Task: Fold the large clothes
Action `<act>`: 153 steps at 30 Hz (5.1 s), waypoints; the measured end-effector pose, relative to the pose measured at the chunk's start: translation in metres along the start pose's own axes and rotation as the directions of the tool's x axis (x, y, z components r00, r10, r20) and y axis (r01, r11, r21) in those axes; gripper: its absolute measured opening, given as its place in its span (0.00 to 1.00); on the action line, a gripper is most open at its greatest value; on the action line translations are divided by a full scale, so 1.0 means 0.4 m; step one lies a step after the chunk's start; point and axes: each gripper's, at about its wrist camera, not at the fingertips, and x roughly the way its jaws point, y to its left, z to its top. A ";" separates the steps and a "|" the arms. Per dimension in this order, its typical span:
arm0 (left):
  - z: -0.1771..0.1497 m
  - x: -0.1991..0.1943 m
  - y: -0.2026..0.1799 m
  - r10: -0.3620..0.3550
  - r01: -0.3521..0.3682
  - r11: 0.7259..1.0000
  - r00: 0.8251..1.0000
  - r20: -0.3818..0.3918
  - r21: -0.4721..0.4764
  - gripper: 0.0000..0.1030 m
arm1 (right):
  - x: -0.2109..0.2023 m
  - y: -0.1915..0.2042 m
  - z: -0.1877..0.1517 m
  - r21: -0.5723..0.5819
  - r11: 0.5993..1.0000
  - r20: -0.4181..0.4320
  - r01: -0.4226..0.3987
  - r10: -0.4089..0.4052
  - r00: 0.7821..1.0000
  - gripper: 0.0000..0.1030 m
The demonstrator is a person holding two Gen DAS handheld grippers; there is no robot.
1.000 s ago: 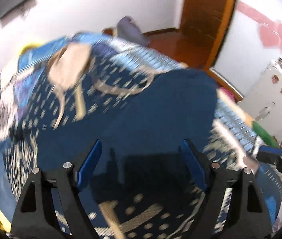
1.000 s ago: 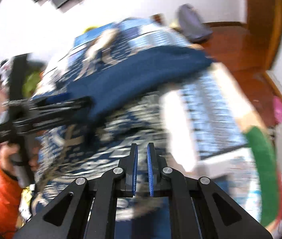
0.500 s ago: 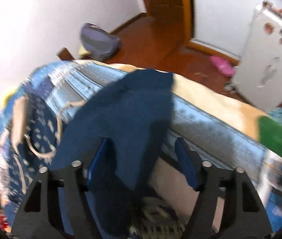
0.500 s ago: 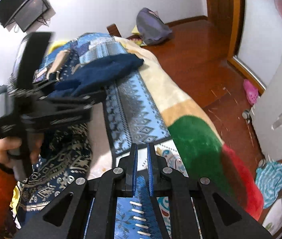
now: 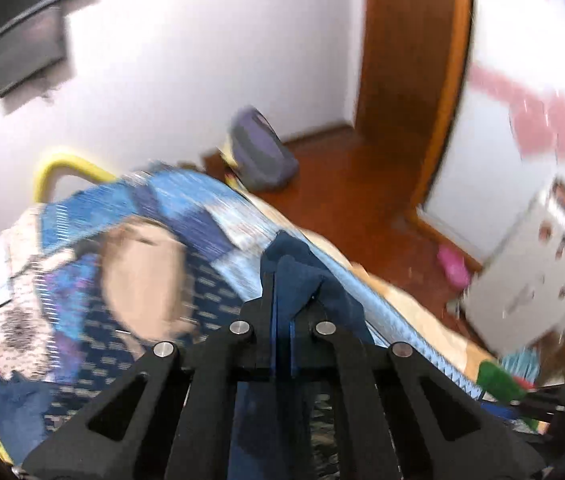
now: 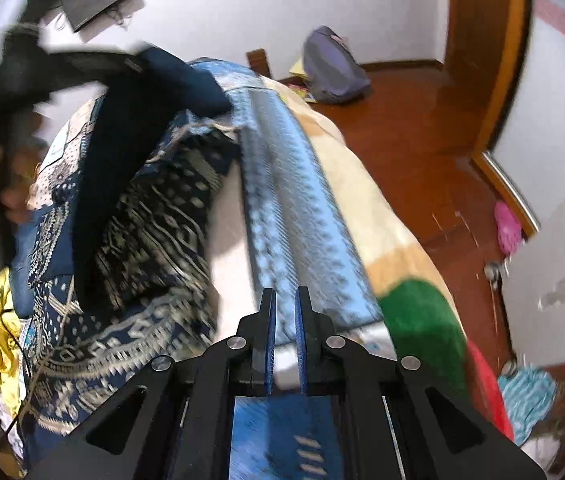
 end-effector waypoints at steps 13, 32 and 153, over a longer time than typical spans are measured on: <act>-0.302 -0.158 0.410 0.146 -0.156 0.976 0.987 -0.074 -0.151 0.03 | 0.218 0.263 0.147 -0.189 0.982 -0.057 0.020 -0.031 0.998 0.05; -0.783 -0.174 0.585 0.062 -0.171 0.883 0.966 -0.252 -0.437 0.58 | 0.265 0.309 0.071 -0.336 0.903 0.005 0.267 -0.282 0.959 0.05; -0.374 -0.159 0.333 -0.018 -0.004 0.979 0.994 -0.107 -0.202 0.09 | 0.052 0.490 0.228 -0.334 0.929 0.115 -0.158 0.207 0.972 0.08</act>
